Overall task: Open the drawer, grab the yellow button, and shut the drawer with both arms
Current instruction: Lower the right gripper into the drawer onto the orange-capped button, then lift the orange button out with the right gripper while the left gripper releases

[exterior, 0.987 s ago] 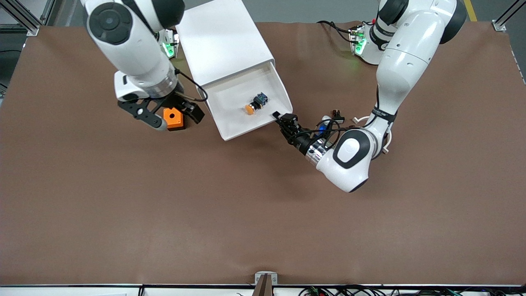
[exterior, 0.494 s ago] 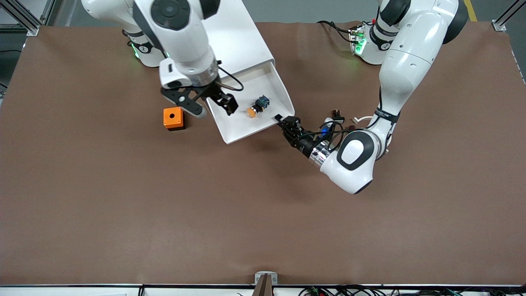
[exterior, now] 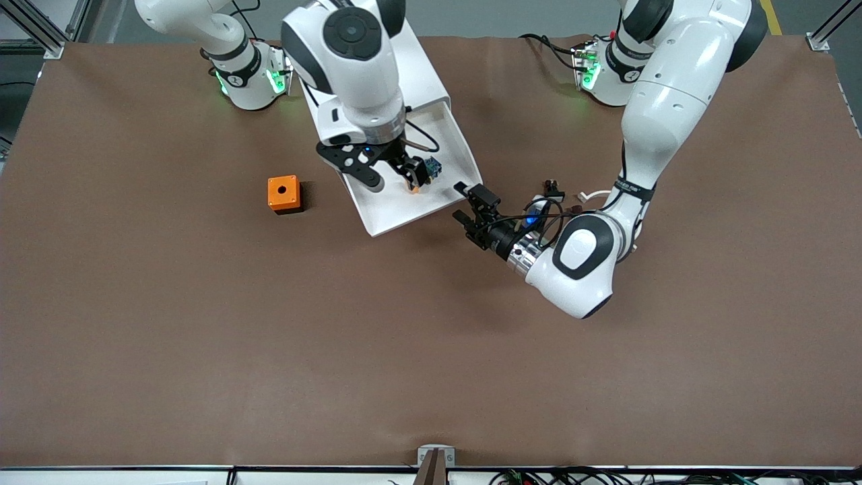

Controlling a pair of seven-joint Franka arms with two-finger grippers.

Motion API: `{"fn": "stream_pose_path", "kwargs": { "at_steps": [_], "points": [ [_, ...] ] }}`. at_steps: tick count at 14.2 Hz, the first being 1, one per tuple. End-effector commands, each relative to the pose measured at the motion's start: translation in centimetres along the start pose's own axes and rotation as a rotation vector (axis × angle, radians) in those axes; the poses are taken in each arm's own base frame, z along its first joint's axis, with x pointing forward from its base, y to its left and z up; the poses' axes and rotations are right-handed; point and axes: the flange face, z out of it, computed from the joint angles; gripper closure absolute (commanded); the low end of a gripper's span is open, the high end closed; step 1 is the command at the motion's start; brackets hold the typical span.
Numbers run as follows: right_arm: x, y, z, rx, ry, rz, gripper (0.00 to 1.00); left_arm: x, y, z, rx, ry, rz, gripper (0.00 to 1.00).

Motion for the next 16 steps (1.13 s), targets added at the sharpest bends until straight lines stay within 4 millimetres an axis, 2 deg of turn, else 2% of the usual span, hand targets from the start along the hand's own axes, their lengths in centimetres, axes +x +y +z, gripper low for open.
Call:
{"fn": "stream_pose_path", "kwargs": {
  "at_steps": [1, 2, 4, 6, 8, 11, 13, 16],
  "points": [
    [-2.0, -1.2, 1.7, 0.002, 0.034, 0.025, 0.0, 0.2, -1.1, -0.8, -0.005, 0.044, 0.13, 0.0],
    [-2.7, -1.5, 2.3, 0.002, 0.034, 0.023, 0.0, -0.2, -1.9, -1.1, 0.01, 0.056, 0.205, 0.0],
    [-3.1, -1.9, 3.2, 0.002, 0.035, 0.03, 0.0, -0.4, -2.6, -1.3, 0.042, 0.077, 0.291, 0.0],
    [-3.2, -2.0, 3.9, -0.005, 0.036, 0.027, 0.0, -1.0, -4.5, -1.9, 0.085, 0.109, 0.427, 0.0],
    [-3.8, -2.2, 4.5, -0.013, 0.035, 0.019, 0.0, -1.1, -5.4, -2.2, 0.103, 0.119, 0.517, 0.0],
    [-4.0, -2.3, 5.7, -0.033, 0.034, 0.015, 0.0, -0.9, -5.6, -5.5, 0.028, 0.125, 0.648, 0.0],
    [-5.0, -2.6, 6.4, -0.041, 0.035, -0.006, 0.0, -0.6, -5.7, -6.8, -0.019, 0.16, 0.749, 0.0],
    [-5.3, -2.6, 6.7, -0.046, 0.043, -0.017, 0.0, -1.4, -8.3, -8.0, -0.144, 0.309, 0.962, 0.0]
  ]
}}
